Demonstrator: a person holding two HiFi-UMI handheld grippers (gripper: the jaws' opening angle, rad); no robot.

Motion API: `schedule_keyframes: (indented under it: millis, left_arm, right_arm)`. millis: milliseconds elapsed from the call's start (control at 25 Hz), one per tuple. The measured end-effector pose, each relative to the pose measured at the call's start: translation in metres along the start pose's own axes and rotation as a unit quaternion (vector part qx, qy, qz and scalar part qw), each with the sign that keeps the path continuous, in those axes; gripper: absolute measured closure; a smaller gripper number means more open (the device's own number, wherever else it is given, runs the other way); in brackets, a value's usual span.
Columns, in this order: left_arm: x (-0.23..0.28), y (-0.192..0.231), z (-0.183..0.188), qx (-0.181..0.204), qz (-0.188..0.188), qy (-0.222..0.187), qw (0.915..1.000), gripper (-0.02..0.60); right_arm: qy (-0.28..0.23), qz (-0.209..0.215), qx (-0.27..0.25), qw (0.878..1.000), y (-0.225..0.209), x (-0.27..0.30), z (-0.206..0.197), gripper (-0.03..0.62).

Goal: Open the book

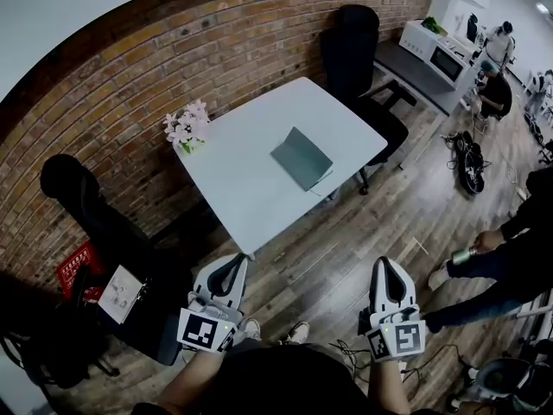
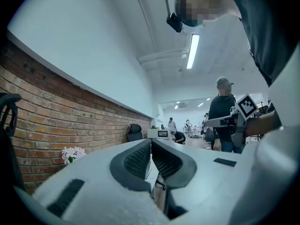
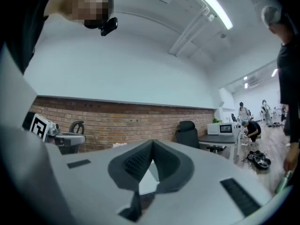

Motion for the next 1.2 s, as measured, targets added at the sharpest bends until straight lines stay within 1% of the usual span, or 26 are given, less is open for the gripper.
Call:
schedule_keyframes:
  millis: [160, 400, 600, 760, 920, 1040, 1120, 1200]
  left_arm:
    - [0.013, -0.010, -0.001, -0.002, 0.007, 0.004, 1.0000, 0.552]
    - [0.030, -0.038, -0.010, -0.007, 0.021, 0.008, 0.9997, 0.552]
    - [0.049, -0.050, -0.020, -0.011, 0.014, 0.025, 0.9995, 0.552]
    - [0.075, -0.040, -0.030, -0.016, 0.009, 0.026, 0.9995, 0.552]
    - [0.115, -0.024, -0.045, -0.028, -0.001, 0.023, 0.9993, 0.552]
    - [0.151, -0.006, -0.048, -0.033, -0.004, 0.015, 0.9993, 0.552]
    - [0.176, 0.012, -0.048, -0.029, -0.003, 0.010, 0.9995, 0.552]
    - [0.199, 0.033, -0.051, -0.034, 0.000, 0.009, 0.9994, 0.552]
  right_arm:
    - [-0.001, 0.007, 0.000, 1.000, -0.019, 0.001, 0.000, 0.580]
    - [0.006, 0.027, 0.003, 1.000, -0.049, -0.005, -0.011, 0.582]
    - [0.018, 0.034, 0.014, 0.999, -0.063, 0.000, -0.023, 0.582]
    - [0.026, 0.041, 0.012, 0.999, -0.068, 0.021, -0.031, 0.580]
    - [0.035, 0.042, 0.002, 0.999, -0.077, 0.050, -0.037, 0.581]
    - [0.039, 0.049, 0.004, 0.998, -0.085, 0.086, -0.035, 0.580]
    - [0.035, 0.059, 0.001, 0.998, -0.087, 0.117, -0.031, 0.580]
    - [0.037, 0.067, -0.007, 0.997, -0.088, 0.150, -0.027, 0.581]
Point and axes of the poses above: the fingertips, and each gripper's own axes: x forward along the fingers, y to its left, z out of its top, the point moved 4 cm from there along -x, backward along the fingers, and after that the axes turned 5 degrees about -z, right-handed, at the moved point
